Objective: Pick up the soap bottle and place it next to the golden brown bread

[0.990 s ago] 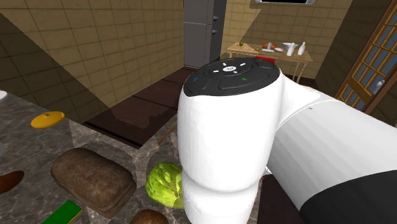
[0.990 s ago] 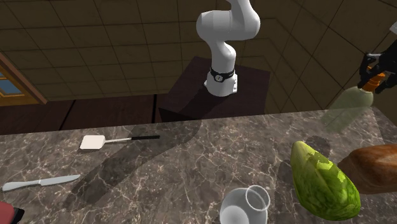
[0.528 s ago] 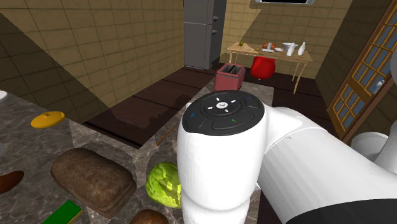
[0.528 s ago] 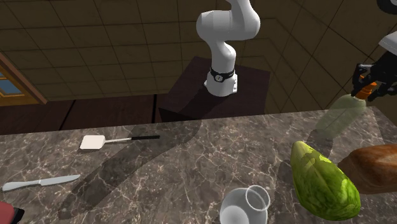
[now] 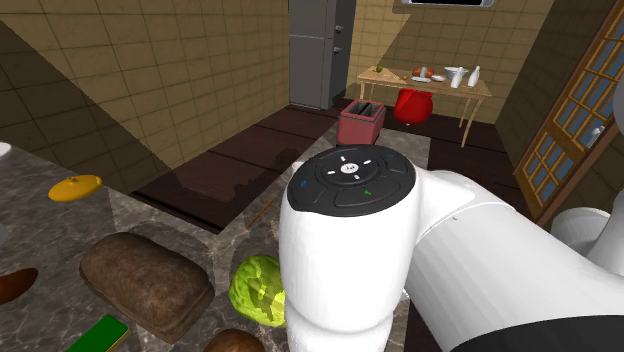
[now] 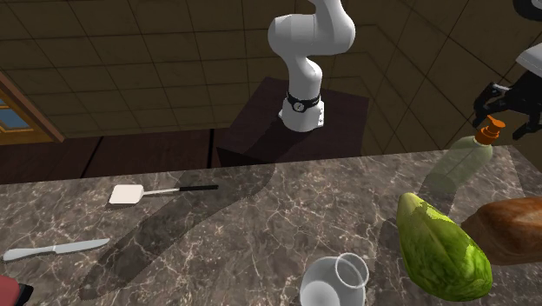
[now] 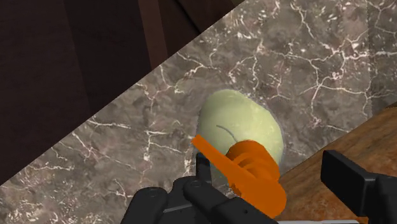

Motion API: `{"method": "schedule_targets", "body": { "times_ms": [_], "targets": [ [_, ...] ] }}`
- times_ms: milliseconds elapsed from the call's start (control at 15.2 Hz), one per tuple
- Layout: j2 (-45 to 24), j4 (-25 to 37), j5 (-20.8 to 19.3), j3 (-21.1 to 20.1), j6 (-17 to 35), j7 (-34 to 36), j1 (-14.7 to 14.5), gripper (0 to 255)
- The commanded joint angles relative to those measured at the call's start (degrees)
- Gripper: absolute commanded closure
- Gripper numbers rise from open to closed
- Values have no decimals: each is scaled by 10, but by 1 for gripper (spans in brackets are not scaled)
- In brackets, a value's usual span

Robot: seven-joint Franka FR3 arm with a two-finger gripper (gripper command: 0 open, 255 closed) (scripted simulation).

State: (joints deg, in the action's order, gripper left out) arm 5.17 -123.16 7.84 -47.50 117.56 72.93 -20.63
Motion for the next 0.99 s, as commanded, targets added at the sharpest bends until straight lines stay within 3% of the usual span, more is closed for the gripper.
{"method": "schedule_targets", "body": {
  "times_ms": [0,198,462,924],
  "targets": [
    [0,0,0,0,0,0,0,0],
    [0,0,0,0,0,0,0,0],
    [27,54,15,12,-75,-12,3,0],
    [27,54,15,12,-75,-12,3,0]
  ]
}}
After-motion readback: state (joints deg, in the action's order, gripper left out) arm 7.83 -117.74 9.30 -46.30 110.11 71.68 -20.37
